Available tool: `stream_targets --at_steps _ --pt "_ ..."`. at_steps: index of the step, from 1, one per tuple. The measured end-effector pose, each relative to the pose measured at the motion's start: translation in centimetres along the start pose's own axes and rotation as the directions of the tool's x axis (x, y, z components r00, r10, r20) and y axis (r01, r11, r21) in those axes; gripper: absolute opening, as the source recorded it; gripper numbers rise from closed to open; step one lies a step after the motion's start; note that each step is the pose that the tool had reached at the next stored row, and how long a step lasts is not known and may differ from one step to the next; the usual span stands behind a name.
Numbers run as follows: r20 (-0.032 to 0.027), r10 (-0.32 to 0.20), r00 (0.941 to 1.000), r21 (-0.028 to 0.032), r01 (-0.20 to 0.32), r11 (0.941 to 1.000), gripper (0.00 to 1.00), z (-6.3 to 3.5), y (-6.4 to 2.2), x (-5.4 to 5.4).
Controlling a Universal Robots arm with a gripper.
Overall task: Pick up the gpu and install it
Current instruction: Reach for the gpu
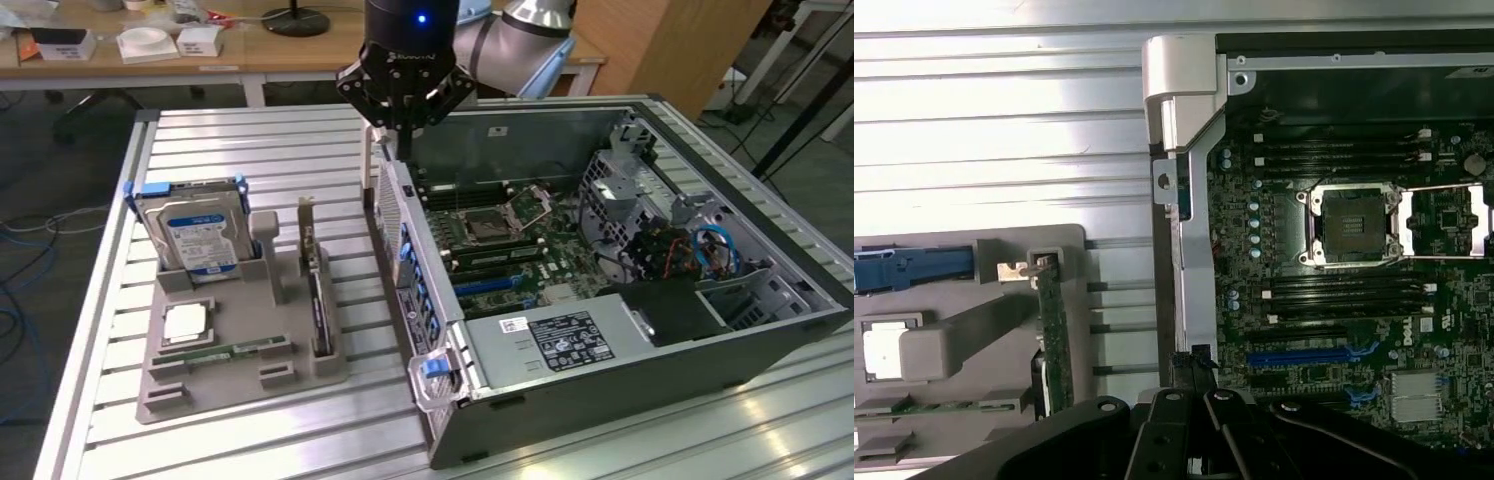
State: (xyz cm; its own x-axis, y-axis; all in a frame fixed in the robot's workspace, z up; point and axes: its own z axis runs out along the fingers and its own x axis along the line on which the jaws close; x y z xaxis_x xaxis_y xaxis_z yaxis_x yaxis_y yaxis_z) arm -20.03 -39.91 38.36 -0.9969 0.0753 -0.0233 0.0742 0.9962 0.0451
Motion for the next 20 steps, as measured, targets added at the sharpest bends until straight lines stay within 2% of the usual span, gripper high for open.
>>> stream_targets --at_steps 20 --pt "0.0000 0.000 1.0000 0.0000 0.000 1.0000 0.11 0.15 -0.13 1.6"
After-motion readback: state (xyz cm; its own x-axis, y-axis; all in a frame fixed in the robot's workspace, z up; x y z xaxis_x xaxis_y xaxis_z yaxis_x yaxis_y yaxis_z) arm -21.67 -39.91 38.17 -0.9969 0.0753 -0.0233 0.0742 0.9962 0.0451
